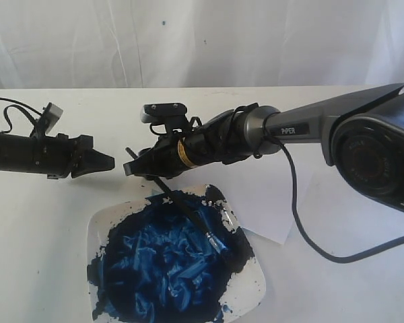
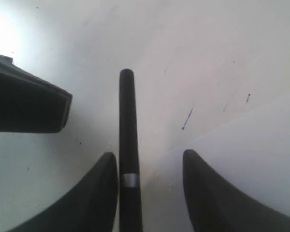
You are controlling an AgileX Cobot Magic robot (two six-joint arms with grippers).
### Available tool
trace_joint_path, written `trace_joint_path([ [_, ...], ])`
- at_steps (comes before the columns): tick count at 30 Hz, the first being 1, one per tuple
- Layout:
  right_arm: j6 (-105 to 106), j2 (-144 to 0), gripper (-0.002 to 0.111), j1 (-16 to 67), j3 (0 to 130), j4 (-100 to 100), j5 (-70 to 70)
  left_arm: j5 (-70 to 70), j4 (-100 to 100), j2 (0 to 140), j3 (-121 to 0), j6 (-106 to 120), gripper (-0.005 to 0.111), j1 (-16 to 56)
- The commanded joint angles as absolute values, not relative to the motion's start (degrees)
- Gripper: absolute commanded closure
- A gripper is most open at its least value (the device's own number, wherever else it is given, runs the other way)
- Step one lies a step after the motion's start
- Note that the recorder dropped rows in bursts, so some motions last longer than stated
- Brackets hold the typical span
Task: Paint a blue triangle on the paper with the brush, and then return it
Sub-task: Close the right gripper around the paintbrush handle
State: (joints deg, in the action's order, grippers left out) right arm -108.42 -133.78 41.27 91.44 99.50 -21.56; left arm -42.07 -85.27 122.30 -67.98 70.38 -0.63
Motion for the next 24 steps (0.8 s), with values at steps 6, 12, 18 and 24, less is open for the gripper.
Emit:
trace_joint_path([
  [6,-108.05,-133.56,0.075,41.26,91.94,99.95,-21.47,-42.57,-86.09,122.42,-68.12,70.75,0.107,-0.58],
  [12,-108.05,-132.84,0.076,41.26,91.94,99.95,-21.57,-41.81,-86.09,122.42,-68.12,70.75,0.107,-0.58],
  [18,-108.05,-131.81,0.084,41.26,91.94,99.95,-21.28,-41.81,-86.09,122.42,-68.12,70.75,0.107,-0.58],
  [24,-108.18,-131.7,0.088,41.26,91.94,99.95,-21.46,-41.99,-86.09,122.42,-68.12,70.75,0.107,-0.58],
])
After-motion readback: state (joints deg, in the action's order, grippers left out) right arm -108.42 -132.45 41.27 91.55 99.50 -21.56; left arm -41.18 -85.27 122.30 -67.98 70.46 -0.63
